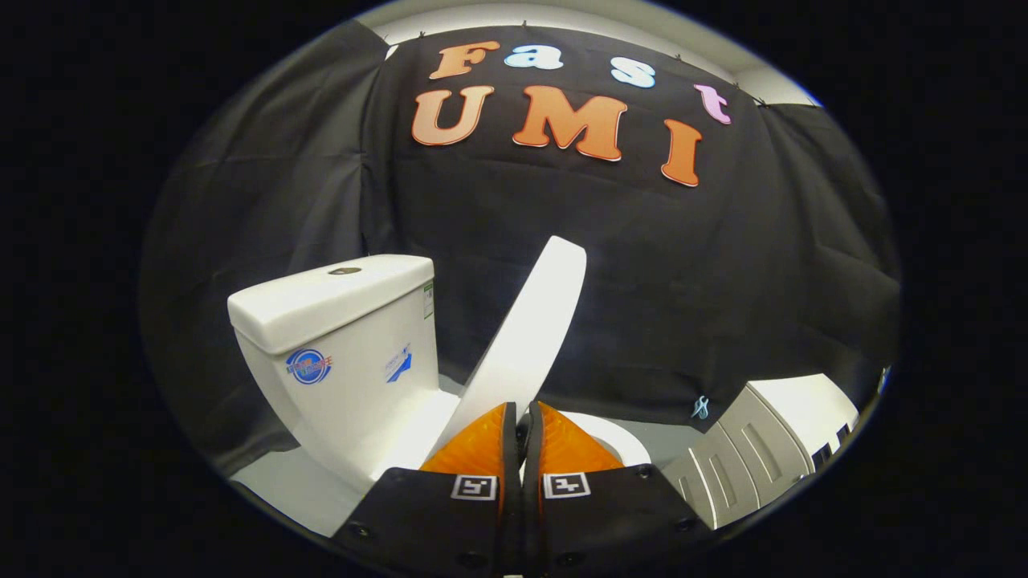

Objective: Open the toilet lid.

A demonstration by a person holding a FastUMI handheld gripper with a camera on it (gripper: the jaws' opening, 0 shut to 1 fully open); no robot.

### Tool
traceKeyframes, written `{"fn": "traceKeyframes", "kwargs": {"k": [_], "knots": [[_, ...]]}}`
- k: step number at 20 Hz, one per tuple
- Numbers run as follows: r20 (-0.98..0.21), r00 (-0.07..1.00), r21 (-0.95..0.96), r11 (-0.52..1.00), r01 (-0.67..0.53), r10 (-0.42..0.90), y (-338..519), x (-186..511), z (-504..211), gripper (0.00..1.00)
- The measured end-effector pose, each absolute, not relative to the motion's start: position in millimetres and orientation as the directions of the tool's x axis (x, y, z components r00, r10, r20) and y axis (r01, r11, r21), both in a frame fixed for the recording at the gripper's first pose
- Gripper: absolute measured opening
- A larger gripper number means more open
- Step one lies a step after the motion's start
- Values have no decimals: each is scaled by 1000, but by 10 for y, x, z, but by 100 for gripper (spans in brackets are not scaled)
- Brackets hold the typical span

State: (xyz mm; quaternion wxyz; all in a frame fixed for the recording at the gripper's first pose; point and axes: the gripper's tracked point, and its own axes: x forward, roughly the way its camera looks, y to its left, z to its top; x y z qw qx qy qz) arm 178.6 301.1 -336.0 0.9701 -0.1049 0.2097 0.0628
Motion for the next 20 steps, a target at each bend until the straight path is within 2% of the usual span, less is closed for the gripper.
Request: {"fn": "traceKeyframes", "kwargs": {"k": [20], "knots": [[-393,901,-197,941,-277,183,4174,1761,-3207,8]]}}
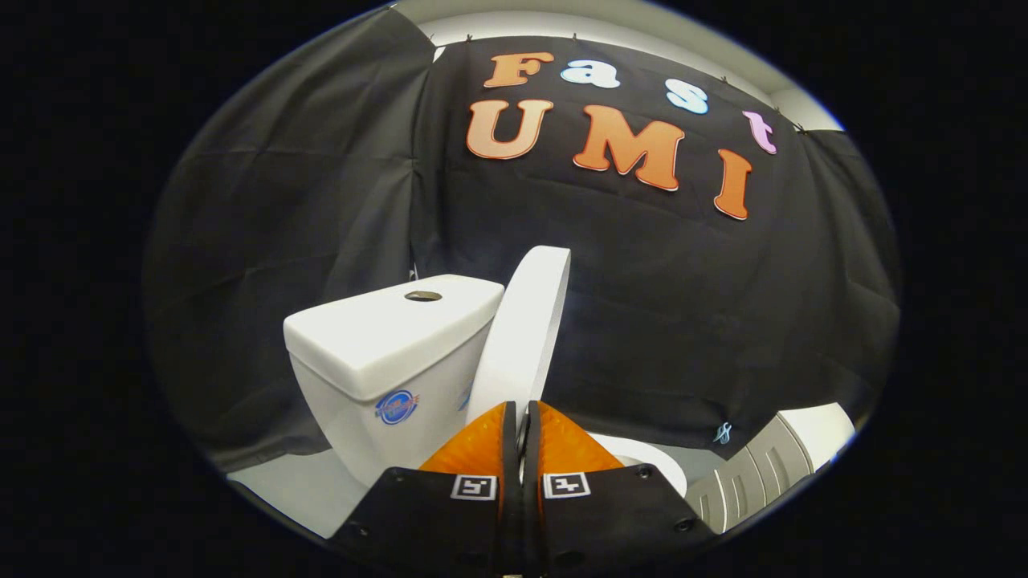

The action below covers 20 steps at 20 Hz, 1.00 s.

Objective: Open the toilet lid.

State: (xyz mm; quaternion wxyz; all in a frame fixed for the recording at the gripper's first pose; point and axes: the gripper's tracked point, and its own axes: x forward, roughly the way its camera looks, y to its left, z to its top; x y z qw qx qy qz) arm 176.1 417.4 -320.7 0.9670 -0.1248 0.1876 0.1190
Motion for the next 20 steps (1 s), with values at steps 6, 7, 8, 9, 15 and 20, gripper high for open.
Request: {"fn": "traceKeyframes", "kwargs": {"k": [6,7,8,9,15,20], "knots": [[-395,895,-208,929,-308,208,4531,1759,-3243,8],[-400,892,-217,924,-315,210,4587,1769,-3268,8],[-400,892,-227,921,-318,209,4621,1761,-3271,8],[-397,894,-236,918,-320,209,4670,1746,-3264,8],[-386,906,-297,906,-301,175,4765,1753,-3294,8],[-382,910,-278,920,-276,158,4728,1776,-3303,8]]}}
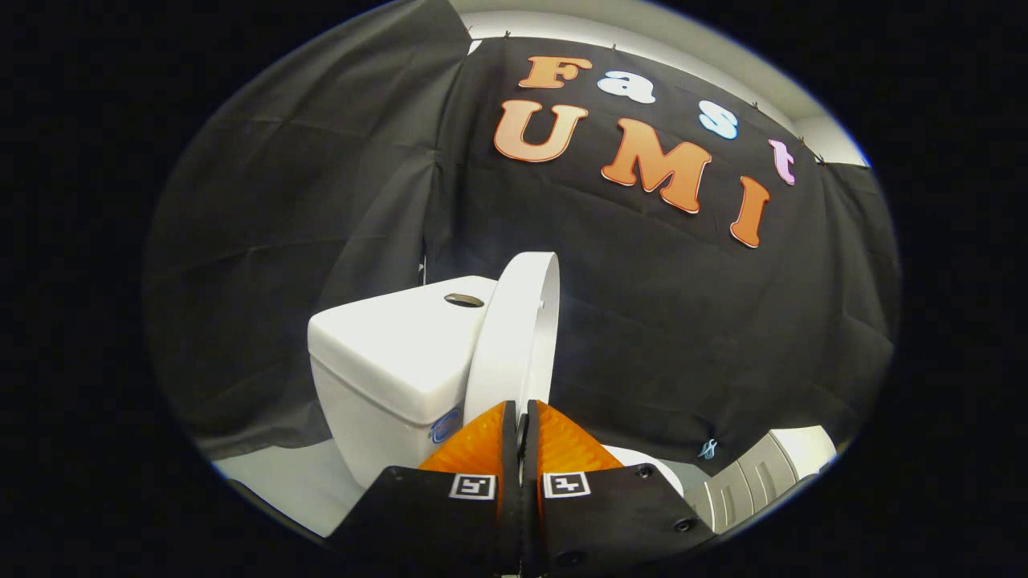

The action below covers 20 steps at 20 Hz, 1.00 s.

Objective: Open the toilet lid.

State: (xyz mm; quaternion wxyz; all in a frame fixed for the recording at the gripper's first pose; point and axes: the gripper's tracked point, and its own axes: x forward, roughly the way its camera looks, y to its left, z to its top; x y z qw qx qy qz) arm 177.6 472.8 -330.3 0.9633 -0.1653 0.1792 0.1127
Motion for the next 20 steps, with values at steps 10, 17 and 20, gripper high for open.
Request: {"fn": "traceKeyframes", "kwargs": {"k": [10,17,20], "knots": [[-372,897,-187,928,-323,238,4562,1711,-2997,89],[-328,881,-76,920,-384,341,4242,1627,-2526,94],[-295,885,-45,920,-389,360,3961,1574,-2248,95]]}}
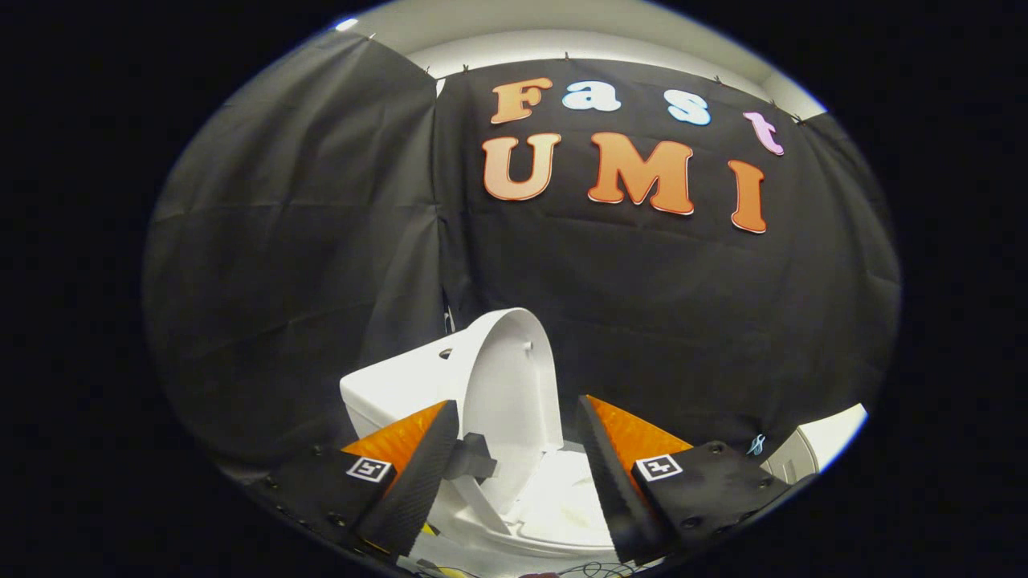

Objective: Open the toilet lid.

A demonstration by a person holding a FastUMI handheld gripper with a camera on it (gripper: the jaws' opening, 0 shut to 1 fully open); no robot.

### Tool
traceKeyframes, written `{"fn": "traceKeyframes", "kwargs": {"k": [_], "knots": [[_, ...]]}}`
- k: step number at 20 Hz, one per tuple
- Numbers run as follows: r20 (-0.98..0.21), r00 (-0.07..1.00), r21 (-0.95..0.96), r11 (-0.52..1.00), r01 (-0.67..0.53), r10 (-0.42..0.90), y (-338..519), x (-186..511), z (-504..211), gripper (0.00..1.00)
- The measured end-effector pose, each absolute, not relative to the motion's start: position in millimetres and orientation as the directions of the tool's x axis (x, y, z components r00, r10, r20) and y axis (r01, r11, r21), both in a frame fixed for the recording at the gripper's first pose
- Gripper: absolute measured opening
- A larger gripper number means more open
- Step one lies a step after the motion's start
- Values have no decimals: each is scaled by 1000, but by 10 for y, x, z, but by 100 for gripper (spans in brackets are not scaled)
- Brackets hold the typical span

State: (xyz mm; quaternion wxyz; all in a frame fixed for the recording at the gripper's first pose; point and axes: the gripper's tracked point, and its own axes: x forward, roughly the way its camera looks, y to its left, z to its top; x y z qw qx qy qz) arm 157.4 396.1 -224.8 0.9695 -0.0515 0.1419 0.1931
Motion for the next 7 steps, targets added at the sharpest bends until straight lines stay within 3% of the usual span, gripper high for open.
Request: {"fn": "traceKeyframes", "kwargs": {"k": [7], "knots": [[-209,927,-7,947,-320,312,2880,1586,-1595,95]]}}
